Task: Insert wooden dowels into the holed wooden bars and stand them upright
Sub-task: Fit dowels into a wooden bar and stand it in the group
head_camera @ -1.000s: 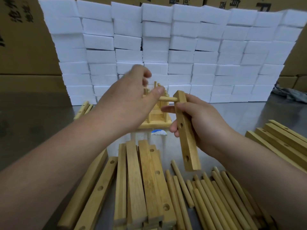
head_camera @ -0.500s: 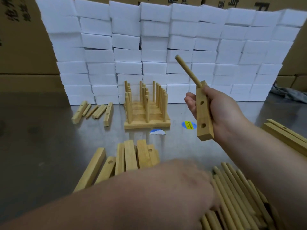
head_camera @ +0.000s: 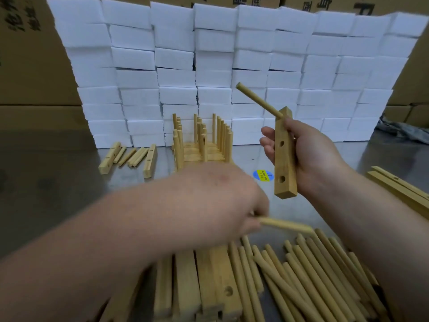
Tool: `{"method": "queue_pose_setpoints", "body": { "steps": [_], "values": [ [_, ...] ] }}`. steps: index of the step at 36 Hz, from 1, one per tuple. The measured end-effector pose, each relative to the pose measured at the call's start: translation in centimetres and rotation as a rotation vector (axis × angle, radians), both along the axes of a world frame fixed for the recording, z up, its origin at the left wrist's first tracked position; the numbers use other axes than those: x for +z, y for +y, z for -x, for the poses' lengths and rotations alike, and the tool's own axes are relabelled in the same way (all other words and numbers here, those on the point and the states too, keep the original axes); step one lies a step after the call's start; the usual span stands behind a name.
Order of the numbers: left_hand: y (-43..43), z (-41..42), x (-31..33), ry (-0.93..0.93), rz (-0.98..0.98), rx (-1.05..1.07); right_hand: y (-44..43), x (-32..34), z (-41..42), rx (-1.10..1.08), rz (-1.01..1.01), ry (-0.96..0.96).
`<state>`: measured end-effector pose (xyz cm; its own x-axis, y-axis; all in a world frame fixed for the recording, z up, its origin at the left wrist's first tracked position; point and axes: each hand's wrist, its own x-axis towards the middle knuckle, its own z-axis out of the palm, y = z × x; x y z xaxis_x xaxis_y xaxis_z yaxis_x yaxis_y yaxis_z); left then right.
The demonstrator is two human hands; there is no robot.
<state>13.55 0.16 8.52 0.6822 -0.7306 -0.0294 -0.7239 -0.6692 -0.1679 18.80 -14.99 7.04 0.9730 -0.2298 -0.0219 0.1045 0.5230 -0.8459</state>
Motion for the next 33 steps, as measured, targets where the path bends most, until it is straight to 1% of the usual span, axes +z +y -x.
{"method": "queue_pose_setpoints", "body": {
  "steps": [2, 5, 6, 8, 13, 16, 19, 23, 27, 33],
  "values": [
    [1.1, -0.1, 1.2, 0.02, 0.168, 0.071, -0.1, 0.0, 0.0, 0.004, 0.02, -0.008],
    [3.3, -0.7, 2.7, 0.0, 0.45, 0.142, -0.2, 0.0, 0.1, 0.021, 0.047, -0.015],
    [3.7, -1.0, 2.8, -0.027, 0.533, 0.163, -0.1, 0.0, 0.1, 0.029, 0.063, -0.017],
    [4.2, -2.0, 2.7, -0.106, 0.624, 0.204, 0.0, -0.1, 0.2, 0.049, 0.101, -0.03],
    [3.4, -3.1, 1.2, -0.128, 0.675, 0.261, 0.6, -0.2, 0.4, 0.081, 0.156, -0.07],
    [3.0, -3.2, 0.5, -0.154, 0.713, 0.234, 0.8, -0.4, 0.4, 0.092, 0.183, -0.069],
    [2.8, -3.0, 0.4, -0.153, 0.812, 0.196, 0.9, -0.6, 0.3, 0.1, 0.22, -0.052],
    [2.5, -2.9, 0.1, -0.215, 0.743, 0.155, 1.2, -0.7, 0.4, 0.113, 0.246, -0.072],
    [2.4, -2.9, -0.1, -0.277, 0.723, 0.104, 1.4, -0.7, 0.6, 0.112, 0.247, -0.081],
    [2.4, -2.9, -0.2, -0.279, 0.688, 0.062, 1.4, -0.7, 0.7, 0.105, 0.222, -0.093]
  ]
}}
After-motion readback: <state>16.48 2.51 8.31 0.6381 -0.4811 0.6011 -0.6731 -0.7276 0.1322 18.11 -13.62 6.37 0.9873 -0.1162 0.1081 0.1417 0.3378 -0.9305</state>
